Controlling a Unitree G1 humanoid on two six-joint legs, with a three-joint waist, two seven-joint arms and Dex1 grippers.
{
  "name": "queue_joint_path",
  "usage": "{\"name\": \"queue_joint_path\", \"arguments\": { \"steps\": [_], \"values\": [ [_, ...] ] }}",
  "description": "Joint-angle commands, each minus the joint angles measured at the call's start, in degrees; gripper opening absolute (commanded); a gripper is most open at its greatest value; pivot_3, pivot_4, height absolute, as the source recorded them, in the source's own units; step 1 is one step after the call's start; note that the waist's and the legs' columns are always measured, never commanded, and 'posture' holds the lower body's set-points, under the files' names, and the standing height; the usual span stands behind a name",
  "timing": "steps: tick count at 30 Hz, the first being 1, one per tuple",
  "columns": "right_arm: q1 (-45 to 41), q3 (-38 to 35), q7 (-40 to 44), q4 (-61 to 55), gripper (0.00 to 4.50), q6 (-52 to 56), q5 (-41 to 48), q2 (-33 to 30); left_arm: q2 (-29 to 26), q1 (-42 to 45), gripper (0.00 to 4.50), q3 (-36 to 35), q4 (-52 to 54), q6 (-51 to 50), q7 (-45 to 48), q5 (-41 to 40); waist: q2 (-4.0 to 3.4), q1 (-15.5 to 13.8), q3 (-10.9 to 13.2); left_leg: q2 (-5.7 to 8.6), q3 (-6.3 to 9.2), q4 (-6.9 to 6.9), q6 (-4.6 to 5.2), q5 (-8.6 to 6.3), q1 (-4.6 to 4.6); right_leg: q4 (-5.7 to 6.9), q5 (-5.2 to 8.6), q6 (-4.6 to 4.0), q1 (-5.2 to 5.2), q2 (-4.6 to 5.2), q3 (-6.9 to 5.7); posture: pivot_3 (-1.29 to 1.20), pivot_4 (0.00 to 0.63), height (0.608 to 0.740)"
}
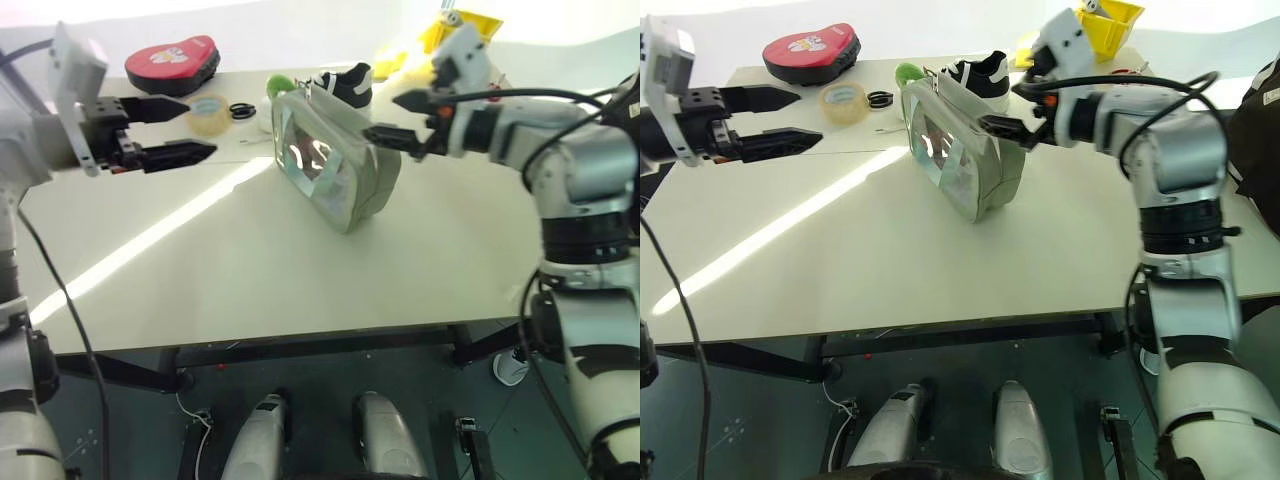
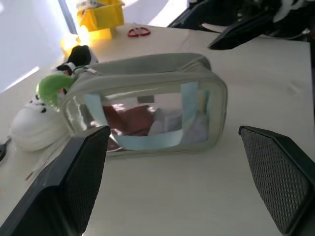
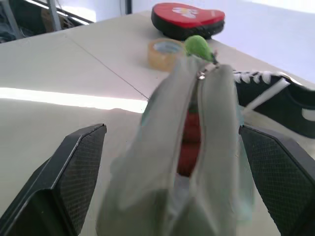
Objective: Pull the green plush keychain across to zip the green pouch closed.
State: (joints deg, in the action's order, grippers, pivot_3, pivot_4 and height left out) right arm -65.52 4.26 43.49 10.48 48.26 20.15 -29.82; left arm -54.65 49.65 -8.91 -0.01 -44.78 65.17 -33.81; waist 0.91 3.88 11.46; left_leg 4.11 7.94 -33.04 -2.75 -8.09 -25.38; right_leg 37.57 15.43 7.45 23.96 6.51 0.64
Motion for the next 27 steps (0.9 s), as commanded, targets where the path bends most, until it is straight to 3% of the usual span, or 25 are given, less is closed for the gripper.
{"name": "queue_joint_path", "arguments": {
  "steps": [1, 11, 14, 21, 27],
  "values": [
    [-2.67, 0.98, -2.21, 0.9, 4.5, -1.6, -1.48, 3.6, -0.54, 0.94, 4.46, -0.76, 6.59, -2.05, -0.13, -3.26, 0.01, 0.02, 0.0, 0.01, 0.0, 0.01, 0.0, 0.0, 0.0, 0.01, 0.0, 0.0, 0.01, 0.0, 0.0, 0.0, 0.15, 0.74],
    [-3.59, 8.39, 0.73, 13.71, 4.5, -13.38, -9.77, 8.3, -1.45, -3.72, 4.46, -2.24, 12.77, -2.63, -2.97, -4.21, 0.01, 0.06, -0.01, 0.02, 0.0, -0.07, -0.03, 0.03, 0.05, 0.27, 0.0, -0.01, 0.06, -0.05, 0.07, 0.0, 0.15, 0.74],
    [-4.44, 8.35, 2.15, 16.2, 3.59, -15.31, -10.62, 9.25, -2.51, -4.97, 4.5, -3.06, 13.35, -2.59, -3.44, -4.15, 0.01, 0.16, -0.01, 0.02, -0.01, -0.07, -0.04, 0.04, 0.05, 0.34, 0.0, -0.01, 0.11, -0.06, 0.1, 0.0, 0.15, 0.74],
    [-4.7, 8.44, 8.49, 18.06, 0.18, -25.06, -12.81, 8.0, -3.33, -6.92, 4.5, -6.2, 12.35, -2.95, -6.39, -4.73, 0.01, 0.12, 0.0, 0.0, -0.01, -0.06, -0.04, 0.04, 0.05, 0.42, 0.0, -0.01, 0.18, -0.09, 0.12, 0.0, 0.15, 0.74],
    [-3.9, 7.77, 27.49, 19.78, 0.02, -45.6, -11.46, 1.37, -5.43, -12.01, 4.5, -10.48, 8.31, -1.59, -7.25, -3.58, 0.0, 0.23, 0.0, 0.0, -0.06, -0.04, -0.04, 0.04, 0.03, 0.42, 0.01, -0.01, 0.24, -0.1, 0.15, 0.0, 0.15, 0.74]
  ]
}}
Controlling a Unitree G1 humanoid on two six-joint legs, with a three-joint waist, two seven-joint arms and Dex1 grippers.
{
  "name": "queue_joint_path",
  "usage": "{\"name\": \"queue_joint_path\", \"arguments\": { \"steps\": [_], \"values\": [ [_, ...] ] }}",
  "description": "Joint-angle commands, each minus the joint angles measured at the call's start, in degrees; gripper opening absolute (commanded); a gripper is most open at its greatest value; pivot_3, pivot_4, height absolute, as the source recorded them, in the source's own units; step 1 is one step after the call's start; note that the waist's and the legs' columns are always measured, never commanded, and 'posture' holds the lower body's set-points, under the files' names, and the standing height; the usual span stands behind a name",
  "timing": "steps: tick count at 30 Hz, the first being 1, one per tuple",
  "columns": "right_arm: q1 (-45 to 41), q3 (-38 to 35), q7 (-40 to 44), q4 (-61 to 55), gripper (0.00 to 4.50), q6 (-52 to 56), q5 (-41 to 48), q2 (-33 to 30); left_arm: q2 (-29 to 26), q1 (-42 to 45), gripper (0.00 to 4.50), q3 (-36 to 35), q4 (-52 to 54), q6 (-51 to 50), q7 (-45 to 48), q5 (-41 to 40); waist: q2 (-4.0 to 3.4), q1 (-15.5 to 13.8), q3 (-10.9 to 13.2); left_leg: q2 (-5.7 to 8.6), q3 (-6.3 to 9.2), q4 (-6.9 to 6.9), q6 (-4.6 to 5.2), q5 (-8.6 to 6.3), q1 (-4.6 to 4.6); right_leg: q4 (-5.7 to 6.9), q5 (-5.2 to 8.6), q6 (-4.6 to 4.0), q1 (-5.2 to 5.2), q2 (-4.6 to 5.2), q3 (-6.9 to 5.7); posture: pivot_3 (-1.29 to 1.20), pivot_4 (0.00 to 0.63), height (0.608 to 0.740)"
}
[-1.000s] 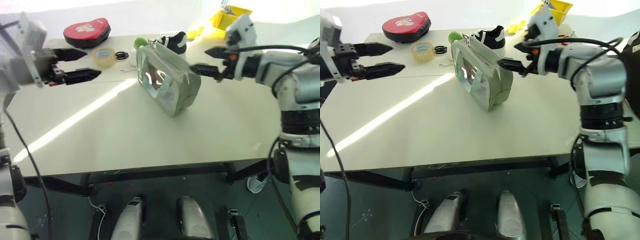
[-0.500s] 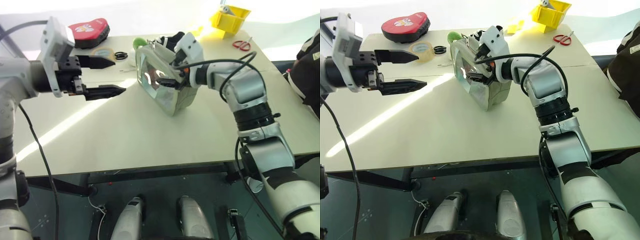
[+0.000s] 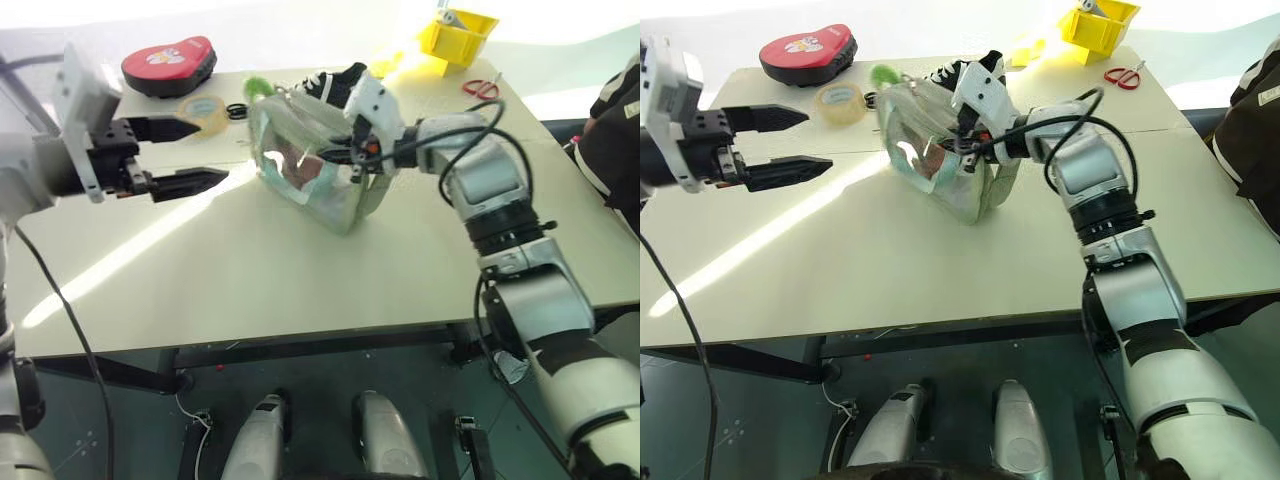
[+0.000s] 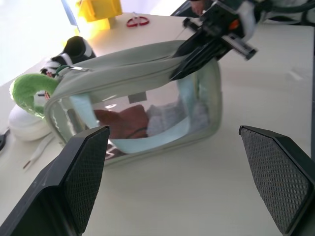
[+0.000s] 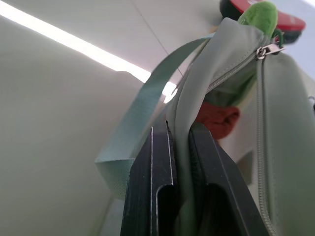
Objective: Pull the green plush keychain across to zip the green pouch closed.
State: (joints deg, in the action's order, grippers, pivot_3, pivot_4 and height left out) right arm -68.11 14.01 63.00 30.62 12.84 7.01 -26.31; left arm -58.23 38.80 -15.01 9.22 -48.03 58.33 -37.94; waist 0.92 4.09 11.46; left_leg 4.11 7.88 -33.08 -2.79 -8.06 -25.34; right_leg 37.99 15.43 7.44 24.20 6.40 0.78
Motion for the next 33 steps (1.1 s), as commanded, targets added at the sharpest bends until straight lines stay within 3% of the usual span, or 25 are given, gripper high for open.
{"name": "queue_joint_path", "arguments": {
  "steps": [1, 6, 11, 24, 25, 26, 32, 33],
  "values": [
    [-1.32, -1.93, 10.56, 1.31, 0.02, -13.24, 1.48, -3.15, -2.16, -2.3, 4.5, -5.12, -1.67, 2.18, -0.31, 0.8, 0.0, 0.01, 0.0, 0.0, 0.0, 0.0, 0.0, 0.0, 0.0, 0.0, 0.0, 0.0, 0.0, 0.0, 0.0, 0.0, 0.15, 0.74],
    [-1.01, -1.01, 17.78, 8.21, 0.02, -25.32, 0.07, -3.65, -2.19, -4.07, 4.5, -5.89, -0.37, 1.9, -0.93, -0.16, 0.01, -0.15, 0.0, -0.01, 0.0, -0.01, -0.01, 0.0, 0.02, 0.0, 0.0, 0.0, -0.05, -0.01, 0.0, 0.0, 0.15, 0.74],
    [1.0, -0.52, 17.66, 10.22, 0.02, -30.4, -1.51, -1.91, -1.78, -4.19, 4.5, -6.21, 1.08, 0.8, -2.31, -1.69, 0.02, -0.04, -0.01, -0.02, 0.01, -0.01, -0.03, 0.01, 0.04, 0.01, 0.0, 0.0, -0.05, -0.01, 0.01, 0.0, 0.15, 0.74],
    [7.27, -0.33, 25.38, -5.94, 0.02, -16.53, 2.87, -5.48, -3.31, -4.73, 4.5, -4.99, 2.08, -0.19, -1.75, -3.04, 0.03, -0.22, -0.02, -0.02, 0.02, -0.01, -0.05, 0.02, 0.06, 0.03, 0.0, -0.01, -0.08, -0.02, 0.03, 0.0, 0.15, 0.74],
    [7.5, -0.48, 25.26, -7.08, 0.86, -14.94, 3.22, -5.54, -3.49, -4.63, 4.5, -4.73, 2.15, -0.17, -1.41, -3.08, 0.02, -0.2, -0.02, -0.02, 0.02, -0.01, -0.05, 0.02, 0.06, 0.03, 0.0, -0.01, -0.09, -0.01, 0.03, 0.0, 0.15, 0.74],
    [7.56, -0.7, 25.0, -7.87, 1.15, -13.6, 3.46, -5.56, -3.63, -4.47, 4.5, -4.32, 2.13, -0.1, -1.18, -3.03, 0.02, -0.2, -0.02, -0.02, 0.02, -0.01, -0.05, 0.02, 0.06, 0.03, 0.0, -0.01, -0.09, -0.01, 0.04, 0.0, 0.15, 0.74],
    [7.29, -2.49, 23.58, -11.15, 4.21, -7.73, 4.59, -6.38, -6.86, -7.49, 4.5, -0.74, 2.79, 1.38, 3.67, -0.99, 0.02, -0.06, -0.02, -0.02, 0.01, 0.0, -0.05, 0.02, 0.06, 0.03, 0.01, -0.01, -0.07, -0.01, 0.04, 0.0, 0.15, 0.74],
    [7.07, -2.93, 23.16, -11.8, 4.44, -6.46, 5.02, -6.57, -7.49, -8.49, 4.5, -0.04, 2.78, 2.55, 4.33, 0.1, 0.01, -0.09, -0.01, -0.02, 0.0, 0.02, -0.05, 0.02, 0.06, 0.02, 0.01, -0.02, -0.05, -0.01, 0.06, 0.0, 0.15, 0.74]
  ]
}}
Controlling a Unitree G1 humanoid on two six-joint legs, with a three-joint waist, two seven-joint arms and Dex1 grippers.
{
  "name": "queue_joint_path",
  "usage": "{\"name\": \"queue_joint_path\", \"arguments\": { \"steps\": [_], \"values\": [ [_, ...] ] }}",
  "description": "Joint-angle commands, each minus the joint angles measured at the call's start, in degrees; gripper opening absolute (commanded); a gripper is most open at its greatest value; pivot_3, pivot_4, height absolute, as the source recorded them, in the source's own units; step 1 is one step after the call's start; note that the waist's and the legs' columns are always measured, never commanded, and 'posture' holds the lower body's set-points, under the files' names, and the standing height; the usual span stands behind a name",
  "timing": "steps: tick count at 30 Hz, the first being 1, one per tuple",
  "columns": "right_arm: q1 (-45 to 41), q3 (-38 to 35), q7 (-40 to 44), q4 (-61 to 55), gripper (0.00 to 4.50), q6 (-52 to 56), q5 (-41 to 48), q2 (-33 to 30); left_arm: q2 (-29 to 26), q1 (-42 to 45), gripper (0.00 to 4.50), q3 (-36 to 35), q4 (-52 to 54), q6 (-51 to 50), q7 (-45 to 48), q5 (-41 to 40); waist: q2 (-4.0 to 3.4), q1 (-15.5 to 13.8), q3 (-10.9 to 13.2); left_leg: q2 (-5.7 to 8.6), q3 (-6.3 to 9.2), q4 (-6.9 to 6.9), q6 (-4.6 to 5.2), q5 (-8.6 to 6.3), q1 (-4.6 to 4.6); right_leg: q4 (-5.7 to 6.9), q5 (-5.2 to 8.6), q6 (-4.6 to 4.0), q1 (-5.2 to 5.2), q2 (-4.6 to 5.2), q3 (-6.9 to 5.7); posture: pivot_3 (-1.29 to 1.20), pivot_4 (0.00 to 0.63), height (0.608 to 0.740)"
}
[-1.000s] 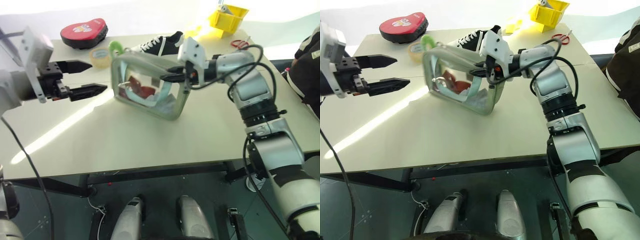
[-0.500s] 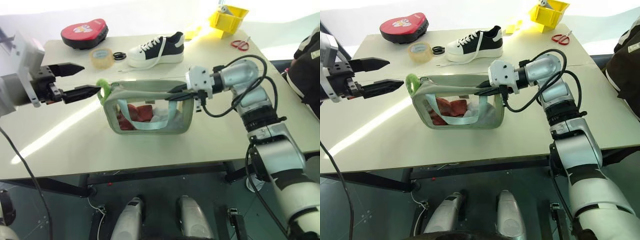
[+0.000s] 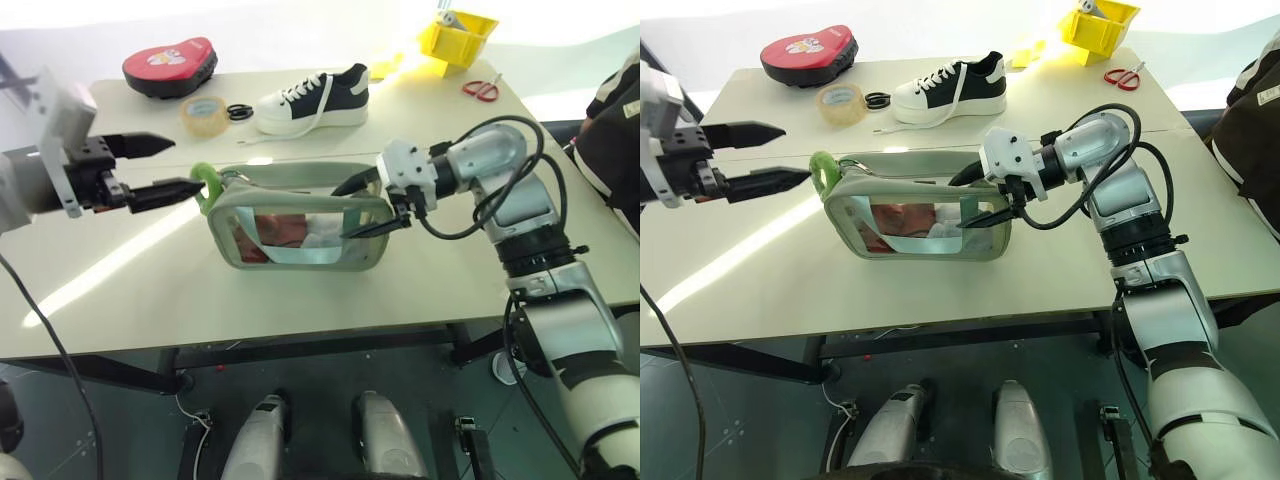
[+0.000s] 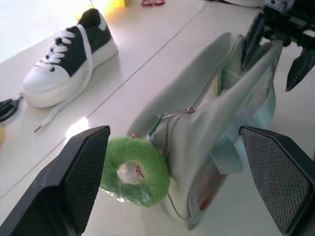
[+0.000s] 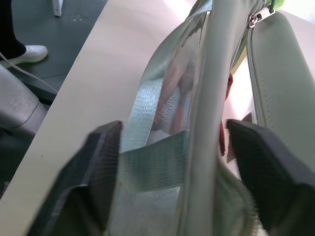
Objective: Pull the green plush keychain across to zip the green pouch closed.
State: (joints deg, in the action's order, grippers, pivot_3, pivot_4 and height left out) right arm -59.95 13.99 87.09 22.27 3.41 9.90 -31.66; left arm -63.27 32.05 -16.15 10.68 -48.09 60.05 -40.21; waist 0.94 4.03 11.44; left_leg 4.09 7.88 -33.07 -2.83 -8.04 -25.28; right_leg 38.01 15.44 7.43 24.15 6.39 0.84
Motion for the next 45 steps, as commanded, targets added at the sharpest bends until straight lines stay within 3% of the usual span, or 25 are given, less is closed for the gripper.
{"name": "queue_joint_path", "arguments": {
  "steps": [1, 10, 20, 23, 30, 41, 45],
  "values": [
    [-1.37, -3.39, -1.41, -4.12, 4.44, 4.44, 2.66, -1.46, -2.75, -2.52, 4.5, 1.76, 1.19, 3.57, 2.9, 3.33, -0.01, -0.08, 0.01, 0.0, -0.01, 0.0, 0.0, 0.0, 0.0, 0.0, 0.0, 0.0, 0.01, 0.0, 0.02, 0.0, 0.15, 0.74],
    [-3.14, -6.9, -6.12, -10.74, 4.44, 15.04, 6.52, -2.11, -0.97, -2.52, 4.5, 2.03, -7.99, 9.6, 1.23, 8.45, 0.0, -0.17, 0.0, 0.0, 0.0, 0.0, 0.01, 0.0, -0.01, 0.0, 0.0, -0.01, 0.02, 0.02, 0.01, 0.0, 0.15, 0.74],
    [6.82, -6.63, -2.73, -17.78, 4.44, 15.69, 5.49, -12.5, -1.95, -3.03, 4.5, 0.97, -14.87, 12.4, 3.4, 9.88, 0.01, -0.92, -0.01, 0.01, -0.03, -0.03, 0.01, -0.01, -0.02, -0.01, 0.01, 0.0, 0.0, 0.05, 0.0, 0.0, 0.15, 0.74],
    [8.03, -6.17, -4.08, -16.83, 3.57, 14.11, 4.4, -12.51, -0.58, -2.33, 4.5, 2.23, -15.74, 13.25, 3.14, 10.62, 0.01, -0.64, -0.01, 0.0, -0.07, -0.02, 0.02, -0.01, -0.02, -0.01, 0.0, 0.0, 0.03, 0.06, 0.01, 0.0, 0.15, 0.74],
    [7.56, -5.35, -6.68, -14.19, 0.03, 11.89, 3.28, -9.87, 4.55, 4.06, 4.5, 6.7, -20.56, 15.19, 2.72, 13.44, 0.03, -0.78, -0.02, 0.0, -0.07, -0.04, 0.01, -0.01, -0.02, 0.01, 0.0, 0.0, 0.02, 0.06, 0.01, 0.0, 0.15, 0.74],
    [7.62, -5.45, -7.29, -13.6, 0.03, 10.5, 2.94, -9.21, 11.67, 9.25, 4.5, 9.85, -28.7, 18.9, 2.05, 17.7, 0.03, -0.24, -0.03, 0.01, -0.07, -0.05, 0.01, 0.0, -0.01, 0.04, 0.0, 0.01, 0.02, 0.05, 0.0, 0.0, 0.15, 0.74],
    [7.57, -5.45, -7.41, -13.4, 0.0, 10.3, 2.95, -9.09, 12.38, 10.73, 3.21, 9.97, -30.89, 19.73, 3.33, 17.76, 0.04, -0.24, -0.04, 0.02, -0.05, -0.06, 0.01, 0.0, -0.01, 0.05, 0.0, 0.01, 0.0, 0.04, -0.01, 0.0, 0.15, 0.74]
  ]
}}
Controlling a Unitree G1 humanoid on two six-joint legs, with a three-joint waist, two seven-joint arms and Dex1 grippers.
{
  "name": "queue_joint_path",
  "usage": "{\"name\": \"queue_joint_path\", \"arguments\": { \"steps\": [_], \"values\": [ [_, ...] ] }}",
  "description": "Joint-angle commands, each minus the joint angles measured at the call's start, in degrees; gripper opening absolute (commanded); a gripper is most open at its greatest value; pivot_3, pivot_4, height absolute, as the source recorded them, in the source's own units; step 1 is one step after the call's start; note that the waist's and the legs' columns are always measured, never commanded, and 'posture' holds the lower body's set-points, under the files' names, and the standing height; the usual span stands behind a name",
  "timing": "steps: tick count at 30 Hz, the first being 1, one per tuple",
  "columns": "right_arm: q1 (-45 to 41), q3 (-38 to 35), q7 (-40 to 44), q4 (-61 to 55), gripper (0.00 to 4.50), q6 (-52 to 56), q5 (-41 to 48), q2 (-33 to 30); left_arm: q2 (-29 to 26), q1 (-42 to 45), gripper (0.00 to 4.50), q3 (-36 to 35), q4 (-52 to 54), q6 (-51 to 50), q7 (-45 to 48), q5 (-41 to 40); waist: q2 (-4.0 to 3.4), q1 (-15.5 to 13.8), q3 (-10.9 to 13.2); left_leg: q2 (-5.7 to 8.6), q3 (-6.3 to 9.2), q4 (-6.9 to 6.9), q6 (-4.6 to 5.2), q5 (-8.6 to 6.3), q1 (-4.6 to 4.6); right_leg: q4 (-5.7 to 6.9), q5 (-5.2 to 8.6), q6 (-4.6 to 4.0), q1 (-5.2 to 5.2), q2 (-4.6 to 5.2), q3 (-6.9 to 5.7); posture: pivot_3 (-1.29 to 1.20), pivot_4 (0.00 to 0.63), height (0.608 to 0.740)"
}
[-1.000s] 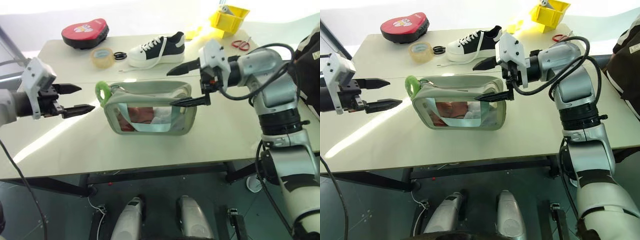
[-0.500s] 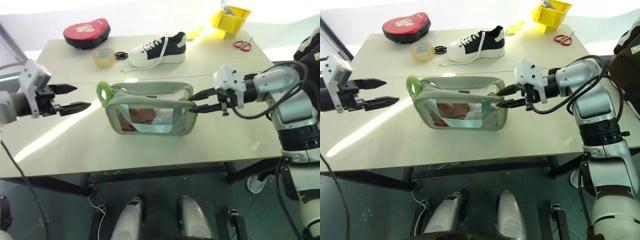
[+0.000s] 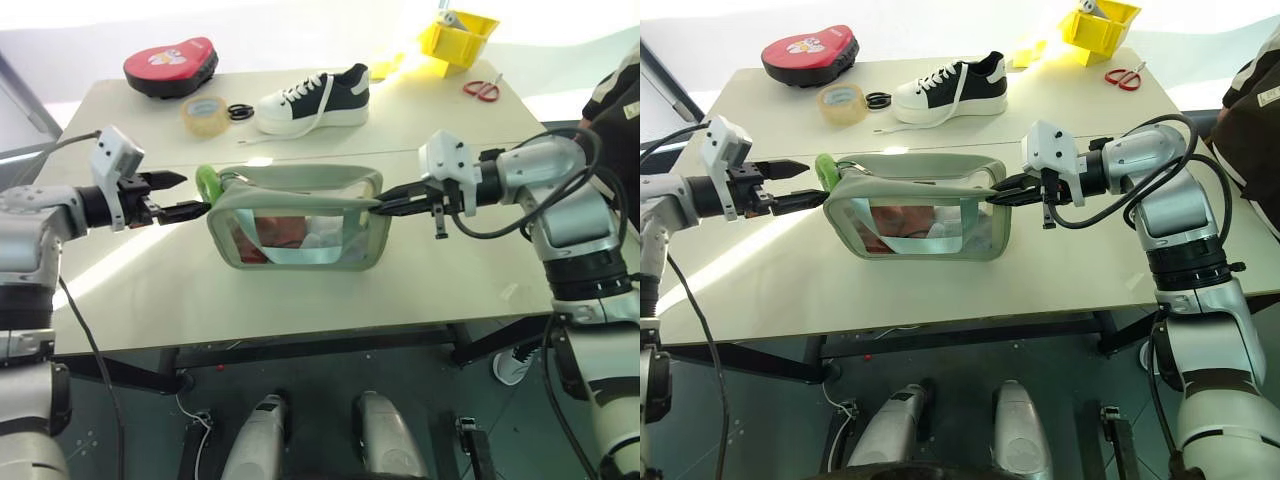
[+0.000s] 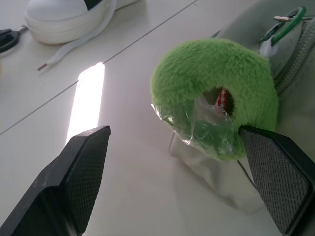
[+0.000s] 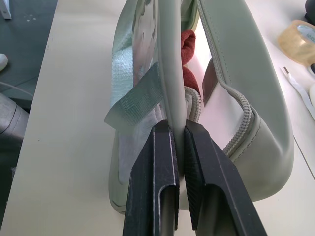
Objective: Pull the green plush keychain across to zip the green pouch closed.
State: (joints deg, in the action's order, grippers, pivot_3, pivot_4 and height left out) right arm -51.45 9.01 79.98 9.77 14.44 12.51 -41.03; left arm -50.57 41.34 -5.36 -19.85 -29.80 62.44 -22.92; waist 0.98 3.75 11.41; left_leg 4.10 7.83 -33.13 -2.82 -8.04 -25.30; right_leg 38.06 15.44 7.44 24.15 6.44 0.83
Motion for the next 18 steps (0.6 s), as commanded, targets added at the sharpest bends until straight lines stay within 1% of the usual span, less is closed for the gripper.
{"name": "queue_joint_path", "arguments": {
  "steps": [1, 2, 4, 5, 6, 7, 16, 17, 18],
  "values": [
    [-1.01, -0.44, -0.31, -0.7, 0.0, -0.85, 0.28, 0.34, -0.13, 1.62, 2.74, -0.79, -0.66, 1.66, 0.94, 0.56, 0.0, 0.15, 0.0, 0.01, -0.01, 0.0, 0.0, 0.0, 0.0, 0.0, 0.0, 0.0, 0.0, 0.0, 0.01, 0.0, 0.15, 0.74],
    [-1.07, -0.43, -0.31, -0.59, 0.0, -0.91, 0.26, 0.37, 0.12, 1.74, 2.19, -0.88, -0.71, 1.5, 0.93, 0.36, 0.0, 0.16, 0.0, 0.01, -0.01, 0.0, 0.0, 0.0, 0.0, 0.0, 0.0, 0.0, 0.0, 0.01, 0.02, 0.0, 0.15, 0.74],
    [-1.23, -0.44, -0.3, -0.22, 0.0, -1.03, 0.24, 0.45, 0.52, 1.99, 1.24, -0.97, -0.64, 1.24, 0.92, 0.22, 0.0, 0.11, 0.0, 0.0, 0.0, 0.0, 0.0, 0.0, 0.0, 0.01, 0.0, 0.0, 0.0, 0.0, 0.0, 0.0, 0.15, 0.74],
    [-1.25, -0.42, -0.33, -0.07, 0.0, -1.23, 0.14, 0.45, 0.61, 1.98, 0.61, -1.02, -0.51, 1.1, 1.01, 0.22, 0.0, 0.11, 0.0, 0.0, 0.0, 0.0, 0.0, 0.0, 0.0, 0.01, 0.0, 0.0, 0.0, 0.0, 0.0, 0.0, 0.15, 0.74],
    [-1.24, -0.4, -0.34, 0.05, 0.0, -1.43, 0.06, 0.42, 0.63, 1.9, 0.14, -1.06, -0.33, 1.02, 1.11, 0.24, 0.0, 0.14, 0.0, 0.0, 0.0, 0.0, 0.0, 0.0, 0.0, 0.0, 0.0, 0.0, 0.0, 0.0, 0.01, 0.0, 0.15, 0.74],
    [-1.22, -0.4, -0.36, 0.09, 0.0, -1.52, 0.05, 0.4, 0.59, 1.76, 0.06, -1.14, -0.14, 0.97, 1.22, 0.25, 0.0, 0.14, 0.0, 0.0, 0.0, -0.01, 0.0, 0.0, 0.0, 0.0, 0.0, 0.0, 0.0, 0.0, 0.01, 0.0, 0.15, 0.74],
    [-1.51, -0.44, -0.43, 0.62, 0.0, -1.63, -0.03, 0.3, 0.2, 3.19, 0.06, -2.36, -2.43, 2.35, 0.06, 0.92, 0.0, 0.11, 0.0, 0.0, 0.0, -0.01, 0.0, 0.0, 0.0, 0.01, 0.0, 0.0, 0.0, 0.0, 0.0, 0.0, 0.15, 0.74],
    [-1.57, -0.42, -0.42, 0.68, 0.0, -1.65, -0.05, 0.31, 0.24, 3.49, 0.56, -2.47, -2.79, 2.4, 0.2, 0.83, 0.0, 0.09, 0.0, 0.0, 0.0, -0.01, 0.0, 0.0, 0.0, 0.01, 0.0, 0.0, 0.0, 0.0, 0.0, 0.0, 0.15, 0.74],
    [-1.62, -0.42, -0.42, 0.66, 0.0, -1.61, -0.05, 0.3, 0.27, 3.68, 0.83, -2.5, -3.06, 2.49, 0.39, 0.79, 0.0, 0.09, 0.0, 0.01, 0.0, -0.02, 0.0, 0.0, 0.0, 0.01, 0.0, 0.0, 0.0, 0.0, 0.0, 0.0, 0.15, 0.74]
  ]
}}
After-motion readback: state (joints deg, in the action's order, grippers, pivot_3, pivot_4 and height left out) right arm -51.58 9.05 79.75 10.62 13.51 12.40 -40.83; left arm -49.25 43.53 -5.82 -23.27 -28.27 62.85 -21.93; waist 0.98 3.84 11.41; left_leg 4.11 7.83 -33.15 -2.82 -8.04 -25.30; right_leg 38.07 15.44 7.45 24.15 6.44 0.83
